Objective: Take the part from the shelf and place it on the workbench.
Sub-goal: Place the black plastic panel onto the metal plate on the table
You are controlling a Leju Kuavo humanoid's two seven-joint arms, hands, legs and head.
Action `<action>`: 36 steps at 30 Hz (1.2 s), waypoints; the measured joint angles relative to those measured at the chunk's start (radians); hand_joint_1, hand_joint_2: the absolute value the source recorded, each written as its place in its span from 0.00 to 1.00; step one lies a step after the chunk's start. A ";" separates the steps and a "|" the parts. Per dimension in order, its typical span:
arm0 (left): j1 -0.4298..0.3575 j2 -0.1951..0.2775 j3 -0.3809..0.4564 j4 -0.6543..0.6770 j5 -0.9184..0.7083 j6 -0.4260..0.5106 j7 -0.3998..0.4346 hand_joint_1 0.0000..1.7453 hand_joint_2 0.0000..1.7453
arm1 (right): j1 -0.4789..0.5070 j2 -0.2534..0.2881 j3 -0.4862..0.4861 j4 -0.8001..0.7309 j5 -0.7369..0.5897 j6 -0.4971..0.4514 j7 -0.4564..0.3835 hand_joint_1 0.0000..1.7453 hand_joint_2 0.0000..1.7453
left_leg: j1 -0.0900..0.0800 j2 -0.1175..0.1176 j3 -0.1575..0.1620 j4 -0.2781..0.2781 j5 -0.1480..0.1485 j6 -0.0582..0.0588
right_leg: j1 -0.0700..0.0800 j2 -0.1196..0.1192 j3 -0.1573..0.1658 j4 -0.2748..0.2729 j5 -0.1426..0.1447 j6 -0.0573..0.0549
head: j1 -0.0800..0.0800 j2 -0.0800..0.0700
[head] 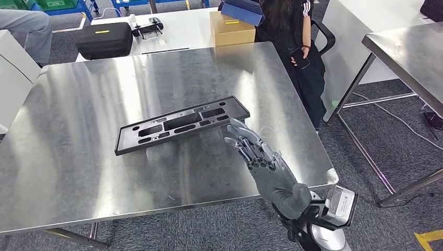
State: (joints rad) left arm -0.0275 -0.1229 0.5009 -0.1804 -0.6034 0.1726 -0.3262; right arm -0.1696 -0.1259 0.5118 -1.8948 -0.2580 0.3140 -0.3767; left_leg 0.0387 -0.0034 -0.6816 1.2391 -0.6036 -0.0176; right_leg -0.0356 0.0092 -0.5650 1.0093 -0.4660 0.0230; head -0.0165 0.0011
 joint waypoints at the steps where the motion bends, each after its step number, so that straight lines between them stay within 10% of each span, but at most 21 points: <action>1: 0.000 0.000 0.000 0.000 -0.001 -0.002 0.000 0.00 0.00 | 0.004 0.000 -0.001 0.003 0.002 -0.003 -0.001 0.00 0.00 | -0.001 0.000 -0.012 0.045 -0.018 0.002 | 0.006 -0.002 -0.007 0.000 0.005 -0.006 | 0.000 0.000; 3: 0.000 0.000 0.000 0.000 -0.002 -0.007 0.000 0.00 0.00 | 0.013 0.000 -0.004 0.007 0.005 -0.006 -0.002 0.00 0.00 | -0.002 0.000 0.020 0.027 0.001 0.010 | 0.014 -0.003 -0.019 0.001 0.014 -0.010 | 0.000 0.000; 6: -0.004 0.001 0.000 0.000 -0.003 -0.016 0.000 0.00 0.00 | 0.019 0.000 -0.007 0.010 0.008 -0.008 -0.004 0.00 0.00 | -0.009 -0.001 0.153 -0.166 0.060 0.028 | 0.022 -0.002 -0.027 0.002 0.025 -0.002 | 0.000 0.000; 8: -0.007 0.002 0.000 0.000 -0.003 -0.022 0.000 0.00 0.00 | 0.022 0.000 -0.008 0.011 0.012 -0.009 -0.003 0.00 0.00 | -0.018 -0.001 0.187 -0.225 0.068 0.032 | 0.024 -0.004 -0.029 0.002 0.035 0.011 | 0.002 0.000; 12: -0.008 0.002 0.000 0.000 -0.001 -0.027 0.002 0.00 0.00 | 0.029 0.000 -0.010 0.013 0.015 -0.010 -0.001 0.00 0.00 | -0.022 0.004 0.165 -0.240 0.101 0.054 | 0.023 -0.006 -0.051 0.024 0.020 0.032 | 0.006 0.000; 16: -0.009 0.003 0.000 0.000 -0.001 -0.038 0.003 0.00 0.00 | 0.040 0.000 -0.013 0.018 0.016 -0.014 0.003 0.00 0.00 | -0.026 0.012 0.120 -0.243 0.141 0.067 | 0.021 -0.006 -0.122 0.248 -0.113 0.022 | 0.012 0.000; 18: -0.008 0.005 0.000 0.000 -0.001 -0.045 0.005 0.00 0.00 | 0.046 0.000 -0.014 0.020 0.018 -0.018 0.004 0.00 0.00 | -0.028 0.014 0.101 -0.242 0.154 0.066 | 0.021 -0.006 -0.110 0.281 -0.115 0.035 | 0.013 0.000; 21: -0.008 0.008 0.000 0.000 -0.001 -0.048 0.005 0.00 0.00 | 0.050 0.000 -0.014 0.021 0.023 -0.021 0.007 0.00 0.00 | -0.029 0.014 0.081 -0.238 0.171 0.060 | 0.020 -0.007 0.016 0.107 -0.066 0.051 | 0.013 0.000; 24: -0.008 0.010 0.000 0.000 -0.001 -0.049 0.005 0.00 0.00 | 0.052 0.003 -0.014 0.021 0.024 -0.021 0.008 0.00 0.00 | -0.032 0.013 0.073 -0.236 0.188 0.044 | 0.030 -0.007 0.108 -0.038 -0.063 0.033 | 0.013 0.000; 28: -0.007 0.013 0.000 0.000 -0.001 -0.050 0.005 0.00 0.00 | 0.055 0.005 -0.014 0.021 0.024 -0.021 0.009 0.00 0.00 | -0.030 0.009 0.055 -0.215 0.171 0.024 | 0.020 -0.009 0.084 -0.043 -0.038 -0.004 | 0.012 0.000; 32: -0.007 0.016 0.000 0.000 -0.002 -0.050 0.005 0.00 0.00 | 0.057 0.010 -0.014 0.021 0.025 -0.021 0.009 0.00 0.00 | -0.025 0.004 -0.013 0.005 0.006 0.008 | 0.016 -0.013 0.041 -0.041 0.003 -0.025 | 0.008 0.000; 34: -0.007 0.016 0.000 0.000 -0.002 -0.050 0.005 0.00 0.00 | 0.060 0.011 -0.014 0.023 0.025 -0.021 0.009 0.00 0.00 | -0.020 0.004 0.001 0.045 0.014 0.002 | 0.015 -0.013 0.015 -0.035 0.018 -0.019 | 0.009 0.000; 36: -0.007 0.018 0.000 0.000 -0.002 -0.050 0.005 0.00 0.00 | 0.061 0.011 -0.014 0.023 0.025 -0.021 0.009 0.00 0.00 | -0.012 0.004 0.086 -0.058 0.065 -0.003 | 0.012 -0.013 -0.008 -0.020 0.028 -0.011 | 0.008 0.000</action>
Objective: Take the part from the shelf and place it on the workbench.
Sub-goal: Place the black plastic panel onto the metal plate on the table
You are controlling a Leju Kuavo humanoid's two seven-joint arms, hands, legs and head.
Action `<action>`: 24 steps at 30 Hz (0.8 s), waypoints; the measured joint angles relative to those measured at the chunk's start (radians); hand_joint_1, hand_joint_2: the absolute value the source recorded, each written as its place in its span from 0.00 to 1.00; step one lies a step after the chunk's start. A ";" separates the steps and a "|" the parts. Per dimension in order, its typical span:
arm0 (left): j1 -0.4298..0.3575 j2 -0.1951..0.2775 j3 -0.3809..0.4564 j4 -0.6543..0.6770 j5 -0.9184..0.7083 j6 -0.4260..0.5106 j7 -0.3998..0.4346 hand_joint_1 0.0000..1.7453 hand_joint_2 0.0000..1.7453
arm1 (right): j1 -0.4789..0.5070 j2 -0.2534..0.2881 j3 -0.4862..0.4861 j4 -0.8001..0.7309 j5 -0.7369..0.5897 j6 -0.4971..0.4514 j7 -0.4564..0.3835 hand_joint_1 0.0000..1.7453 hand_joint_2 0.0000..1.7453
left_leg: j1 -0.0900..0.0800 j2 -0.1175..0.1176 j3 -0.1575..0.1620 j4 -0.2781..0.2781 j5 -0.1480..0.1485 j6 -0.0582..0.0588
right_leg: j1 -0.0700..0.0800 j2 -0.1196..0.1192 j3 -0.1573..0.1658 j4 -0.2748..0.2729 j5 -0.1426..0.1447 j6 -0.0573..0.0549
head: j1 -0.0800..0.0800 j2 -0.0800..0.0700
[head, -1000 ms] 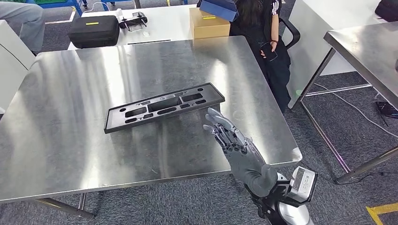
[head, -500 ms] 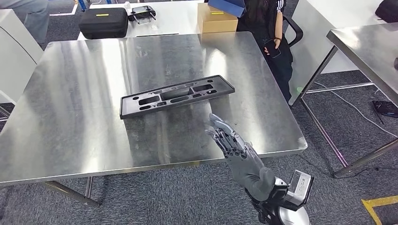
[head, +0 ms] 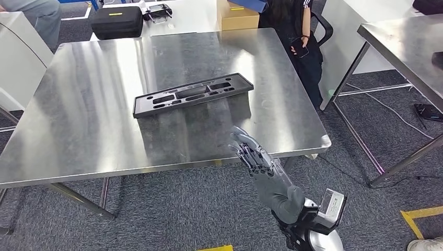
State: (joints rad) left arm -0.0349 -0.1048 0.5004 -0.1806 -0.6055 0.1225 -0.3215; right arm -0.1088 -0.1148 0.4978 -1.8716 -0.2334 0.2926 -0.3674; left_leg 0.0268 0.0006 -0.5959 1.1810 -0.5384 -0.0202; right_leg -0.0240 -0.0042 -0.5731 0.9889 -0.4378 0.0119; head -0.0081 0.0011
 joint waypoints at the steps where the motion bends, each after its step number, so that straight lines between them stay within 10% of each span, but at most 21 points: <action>1: -0.001 0.000 0.000 0.000 0.000 0.000 0.000 0.00 0.00 | 0.000 0.000 0.000 0.000 0.000 0.000 0.000 0.00 0.00 | 0.002 -0.002 0.049 -0.071 0.010 -0.002 | 0.001 0.000 -0.011 0.009 0.003 0.004 | -0.001 0.000; 3: -0.003 0.000 0.000 0.000 0.000 0.000 0.000 0.00 0.00 | 0.000 0.000 0.000 0.000 0.003 -0.001 0.001 0.00 0.00 | 0.000 -0.008 0.099 -0.155 0.008 0.004 | 0.005 0.001 -0.026 0.022 0.012 0.017 | 0.000 0.000; 7: -0.003 0.001 0.000 0.000 0.000 -0.005 0.000 0.00 0.00 | 0.002 0.002 0.000 0.000 0.009 -0.001 0.003 0.00 0.00 | -0.008 -0.005 0.070 -0.167 0.029 0.045 | 0.004 0.004 -0.047 0.033 0.016 0.046 | 0.003 0.000; 11: -0.003 0.002 0.000 -0.001 0.001 -0.013 0.000 0.00 0.00 | 0.004 0.002 0.002 0.001 0.017 -0.001 0.008 0.00 0.00 | -0.011 0.003 0.015 -0.169 0.076 0.069 | 0.005 0.004 -0.110 0.235 -0.141 0.025 | 0.011 0.000; 13: -0.002 0.003 0.000 -0.001 0.001 -0.014 -0.001 0.00 0.00 | 0.005 0.003 0.003 0.002 0.018 -0.001 0.010 0.00 0.00 | -0.015 0.006 -0.013 -0.168 0.100 0.069 | 0.005 0.004 -0.101 0.307 -0.153 0.039 | 0.011 0.000; 16: -0.002 0.003 0.000 -0.001 0.001 -0.015 -0.002 0.00 0.00 | 0.003 0.005 0.004 0.004 0.019 0.001 0.013 0.00 0.00 | -0.017 0.007 -0.048 -0.166 0.132 0.062 | 0.006 0.004 0.030 0.168 -0.099 0.056 | 0.011 0.000; 19: -0.002 0.004 0.000 -0.001 0.001 -0.015 -0.004 0.00 0.00 | 0.000 0.008 0.006 0.004 0.022 0.000 0.016 0.00 0.00 | -0.019 0.006 -0.059 -0.170 0.162 0.046 | 0.020 0.005 0.149 -0.017 -0.119 0.035 | 0.010 0.000; 22: 0.001 0.006 0.000 -0.001 -0.001 -0.015 -0.005 0.00 0.00 | 0.000 0.010 0.006 0.004 0.024 -0.002 0.018 0.00 0.00 | -0.016 0.003 -0.066 -0.170 0.169 0.027 | 0.015 0.003 0.136 -0.030 -0.103 0.012 | 0.009 0.000; 24: 0.003 0.008 0.000 -0.001 -0.001 -0.015 -0.005 0.00 0.00 | 0.001 0.012 0.006 0.004 0.025 -0.002 0.019 0.00 0.00 | -0.013 -0.001 -0.087 -0.110 0.089 0.016 | 0.005 -0.001 0.115 -0.032 -0.080 -0.006 | 0.006 0.000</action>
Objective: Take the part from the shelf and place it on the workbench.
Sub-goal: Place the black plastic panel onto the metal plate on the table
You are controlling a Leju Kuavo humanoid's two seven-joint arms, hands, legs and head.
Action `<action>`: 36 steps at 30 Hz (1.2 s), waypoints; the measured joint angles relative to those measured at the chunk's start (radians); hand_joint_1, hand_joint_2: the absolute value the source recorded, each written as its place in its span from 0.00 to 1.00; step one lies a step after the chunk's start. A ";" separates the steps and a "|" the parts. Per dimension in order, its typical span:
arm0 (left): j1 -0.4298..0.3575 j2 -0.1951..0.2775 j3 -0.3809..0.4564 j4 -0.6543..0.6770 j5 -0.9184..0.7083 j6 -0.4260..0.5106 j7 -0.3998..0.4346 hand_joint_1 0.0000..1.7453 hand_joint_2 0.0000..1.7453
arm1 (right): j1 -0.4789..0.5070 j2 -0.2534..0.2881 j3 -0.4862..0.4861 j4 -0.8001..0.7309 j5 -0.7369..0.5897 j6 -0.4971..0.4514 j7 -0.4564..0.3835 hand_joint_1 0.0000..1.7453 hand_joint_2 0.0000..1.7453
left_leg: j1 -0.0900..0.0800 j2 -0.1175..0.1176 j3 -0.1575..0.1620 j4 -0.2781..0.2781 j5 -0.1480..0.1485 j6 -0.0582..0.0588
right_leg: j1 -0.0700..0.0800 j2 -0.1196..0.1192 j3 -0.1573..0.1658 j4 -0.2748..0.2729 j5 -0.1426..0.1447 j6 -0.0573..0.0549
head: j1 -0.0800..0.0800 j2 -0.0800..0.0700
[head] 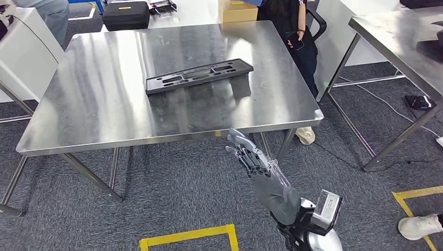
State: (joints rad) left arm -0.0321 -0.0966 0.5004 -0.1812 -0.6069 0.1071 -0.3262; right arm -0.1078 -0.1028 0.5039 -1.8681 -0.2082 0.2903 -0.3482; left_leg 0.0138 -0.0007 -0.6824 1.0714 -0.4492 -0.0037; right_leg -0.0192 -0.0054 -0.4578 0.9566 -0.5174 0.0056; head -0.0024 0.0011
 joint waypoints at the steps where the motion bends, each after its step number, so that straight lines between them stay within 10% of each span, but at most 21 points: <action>1: 0.000 0.000 0.000 0.000 0.000 0.000 0.000 0.00 0.00 | 0.001 0.001 0.000 0.000 0.000 0.000 0.000 0.00 0.00 | 0.000 -0.001 -0.014 0.057 -0.057 -0.004 | 0.002 -0.002 -0.013 0.001 0.011 -0.006 | -0.002 0.000; 3: 0.000 0.000 0.000 0.000 -0.001 0.000 0.000 0.00 0.00 | 0.003 0.002 0.000 0.000 0.001 0.000 0.001 0.00 0.00 | 0.001 -0.002 -0.038 0.188 -0.126 -0.012 | 0.004 -0.004 -0.038 0.004 0.034 -0.009 | -0.004 0.000; 5: 0.000 0.001 -0.001 0.000 -0.001 -0.001 0.000 0.00 0.00 | 0.005 0.002 0.000 0.000 0.002 0.000 0.002 0.00 0.00 | 0.005 -0.002 -0.020 0.234 -0.100 -0.018 | 0.004 -0.005 -0.066 0.012 0.052 -0.004 | -0.004 0.000; 7: -0.001 0.003 -0.001 0.000 -0.001 -0.001 0.000 0.00 0.00 | 0.006 0.002 0.000 0.000 0.004 0.000 0.003 0.00 0.00 | 0.013 -0.002 0.069 0.132 -0.055 -0.022 | 0.001 -0.005 -0.095 0.032 0.062 0.005 | -0.005 0.000; 10: -0.004 0.003 -0.001 0.000 -0.001 -0.001 0.000 0.00 0.00 | 0.005 0.003 0.000 -0.001 0.007 0.000 0.004 0.00 0.00 | 0.010 -0.008 0.175 -0.031 -0.076 -0.016 | 0.006 -0.006 -0.127 0.061 0.073 0.023 | -0.004 0.000; 13: -0.003 0.003 -0.001 0.000 0.000 -0.001 0.001 0.00 0.00 | 0.005 0.004 0.001 -0.002 0.009 0.000 0.005 0.00 0.00 | 0.005 -0.006 0.158 -0.046 -0.067 0.018 | 0.007 -0.004 -0.147 0.069 0.083 0.046 | -0.004 0.000; 18: -0.003 0.003 0.000 0.000 0.001 0.000 0.000 0.00 0.00 | 0.005 0.003 -0.003 -0.001 0.011 0.000 0.006 0.00 0.00 | 0.002 0.004 0.088 -0.049 -0.006 0.052 | 0.005 0.001 -0.223 0.305 -0.082 0.034 | 0.001 0.000; 20: -0.003 0.003 0.000 0.000 0.001 0.000 0.000 0.00 0.00 | 0.005 0.003 -0.006 -0.001 0.011 0.000 0.006 0.00 0.00 | 0.000 0.007 0.056 -0.048 0.020 0.050 | 0.005 0.001 -0.202 0.345 -0.071 0.052 | 0.002 0.000; 22: -0.003 0.003 0.000 0.000 0.001 0.000 0.000 0.00 0.00 | 0.005 0.003 -0.007 -0.001 0.012 0.000 0.006 0.00 0.00 | 0.000 0.008 0.030 -0.047 0.044 0.045 | 0.005 0.001 -0.113 0.249 -0.028 0.065 | 0.002 0.000; 24: -0.004 0.002 0.000 0.000 0.001 0.000 0.000 0.00 0.00 | 0.003 0.003 -0.008 -0.002 0.012 0.000 0.005 0.00 0.00 | -0.002 0.008 0.013 -0.048 0.067 0.035 | 0.011 0.002 -0.003 0.092 -0.032 0.054 | 0.000 0.000; 26: -0.004 0.002 0.000 -0.001 0.001 0.000 0.001 0.00 0.00 | 0.002 0.003 -0.010 -0.003 0.013 0.000 0.005 0.00 0.00 | -0.003 0.008 0.009 -0.054 0.091 0.022 | 0.020 0.003 0.040 0.011 -0.050 0.036 | 0.000 0.000; 29: -0.002 0.002 0.001 0.000 0.002 0.000 0.002 0.00 0.00 | 0.003 0.004 -0.012 -0.002 0.014 0.000 0.005 0.00 0.00 | -0.001 0.003 -0.003 -0.052 0.087 0.005 | 0.012 0.002 0.015 0.005 -0.023 0.013 | 0.000 0.000; 33: 0.000 0.004 0.002 0.000 0.003 0.000 0.004 0.00 0.00 | 0.005 0.007 -0.012 -0.001 0.021 0.000 0.005 0.00 0.00 | 0.000 -0.003 -0.052 0.155 -0.101 -0.007 | 0.007 -0.003 -0.036 0.004 0.026 -0.012 | -0.008 0.000; 36: 0.000 0.005 0.002 0.000 0.003 0.000 0.004 0.00 0.00 | 0.006 0.007 -0.012 0.001 0.027 0.000 0.005 0.00 0.00 | 0.006 -0.002 -0.014 0.216 -0.071 -0.013 | 0.007 -0.005 -0.081 0.018 0.056 -0.004 | -0.008 0.000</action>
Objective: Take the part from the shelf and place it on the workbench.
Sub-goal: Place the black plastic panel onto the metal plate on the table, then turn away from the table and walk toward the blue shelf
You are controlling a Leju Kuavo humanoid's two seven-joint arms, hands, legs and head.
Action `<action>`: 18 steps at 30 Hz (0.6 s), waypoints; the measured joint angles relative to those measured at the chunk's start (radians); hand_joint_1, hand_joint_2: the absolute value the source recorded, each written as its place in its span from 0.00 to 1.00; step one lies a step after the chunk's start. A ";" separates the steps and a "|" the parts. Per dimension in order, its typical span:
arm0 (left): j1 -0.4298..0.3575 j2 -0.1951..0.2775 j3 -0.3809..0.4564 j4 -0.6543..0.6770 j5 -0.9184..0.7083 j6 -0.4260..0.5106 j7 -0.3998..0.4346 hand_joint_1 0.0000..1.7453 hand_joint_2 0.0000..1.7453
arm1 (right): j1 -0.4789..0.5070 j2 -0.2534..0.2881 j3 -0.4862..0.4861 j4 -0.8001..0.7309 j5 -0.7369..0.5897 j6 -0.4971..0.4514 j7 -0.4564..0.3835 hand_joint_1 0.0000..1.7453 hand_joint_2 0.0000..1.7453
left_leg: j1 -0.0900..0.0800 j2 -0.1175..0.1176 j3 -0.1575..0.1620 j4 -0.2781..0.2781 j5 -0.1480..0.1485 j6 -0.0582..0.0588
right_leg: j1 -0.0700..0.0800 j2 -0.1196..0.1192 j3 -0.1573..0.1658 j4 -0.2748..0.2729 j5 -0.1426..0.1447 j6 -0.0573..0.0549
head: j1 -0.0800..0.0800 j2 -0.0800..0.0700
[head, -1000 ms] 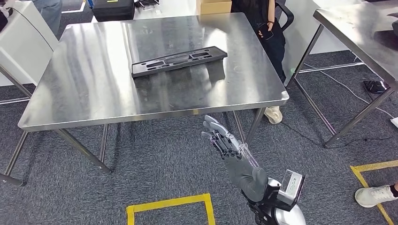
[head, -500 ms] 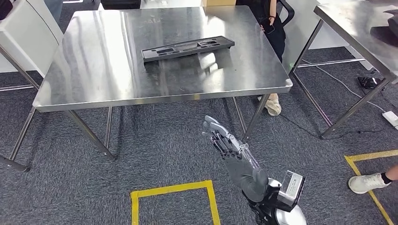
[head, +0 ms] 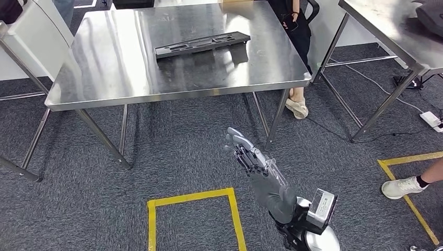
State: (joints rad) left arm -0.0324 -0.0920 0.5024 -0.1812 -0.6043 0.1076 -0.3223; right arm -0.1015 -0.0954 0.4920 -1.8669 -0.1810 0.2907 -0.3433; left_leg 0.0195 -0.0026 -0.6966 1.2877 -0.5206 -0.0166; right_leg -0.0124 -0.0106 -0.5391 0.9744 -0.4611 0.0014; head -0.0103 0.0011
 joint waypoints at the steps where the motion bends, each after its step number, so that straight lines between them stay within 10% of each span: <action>1: 0.000 0.000 0.000 0.000 0.000 0.000 0.000 0.00 0.00 | 0.000 0.000 0.000 0.000 0.001 0.000 0.000 0.00 0.00 | 0.004 0.000 0.044 -0.047 0.025 -0.002 | -0.002 0.000 -0.015 0.008 0.006 0.005 | 0.000 0.000; 5: -0.003 -0.002 0.000 0.000 0.000 0.000 0.000 0.00 0.00 | -0.001 0.000 -0.002 0.000 0.001 0.000 -0.002 0.00 0.00 | 0.004 -0.008 0.181 -0.255 -0.003 -0.003 | 0.006 -0.001 -0.058 0.037 0.026 0.033 | -0.002 0.000; 8: -0.003 -0.002 0.001 0.000 0.000 0.000 0.000 0.00 0.00 | 0.000 0.000 -0.003 0.000 0.001 0.000 -0.003 0.00 0.00 | 0.001 -0.005 0.163 -0.266 0.008 0.024 | 0.004 0.001 -0.079 0.048 0.027 0.051 | -0.002 0.000; 13: -0.003 -0.002 0.002 0.000 0.003 0.000 0.000 0.00 0.00 | 0.002 0.000 -0.004 0.000 0.004 0.000 -0.003 0.00 0.00 | -0.006 0.005 0.104 -0.268 0.055 0.060 | 0.003 0.006 -0.155 0.304 -0.134 0.040 | 0.009 0.000; 15: -0.002 -0.002 0.003 0.000 0.002 0.000 -0.003 0.00 0.00 | 0.004 0.000 -0.004 0.000 0.008 0.000 -0.003 0.00 0.00 | -0.010 0.006 0.084 -0.267 0.071 0.061 | 0.003 0.006 -0.126 0.326 -0.127 0.051 | 0.009 0.000; 18: -0.003 -0.004 0.003 0.000 -0.007 0.005 -0.012 0.00 0.00 | 0.003 0.000 -0.004 0.000 0.015 0.001 -0.003 0.00 0.00 | -0.015 0.005 0.065 -0.267 0.090 0.058 | 0.014 0.006 0.024 0.123 -0.077 0.046 | 0.008 0.000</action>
State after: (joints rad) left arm -0.0350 -0.0959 0.5050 -0.1812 -0.6109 0.1126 -0.3348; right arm -0.0981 -0.0955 0.4882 -1.8668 -0.1658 0.2917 -0.3468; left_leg 0.0048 0.0027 -0.6321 1.0205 -0.4307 0.0413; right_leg 0.0018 -0.0048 -0.5152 1.0973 -0.5385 0.0478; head -0.0019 0.0011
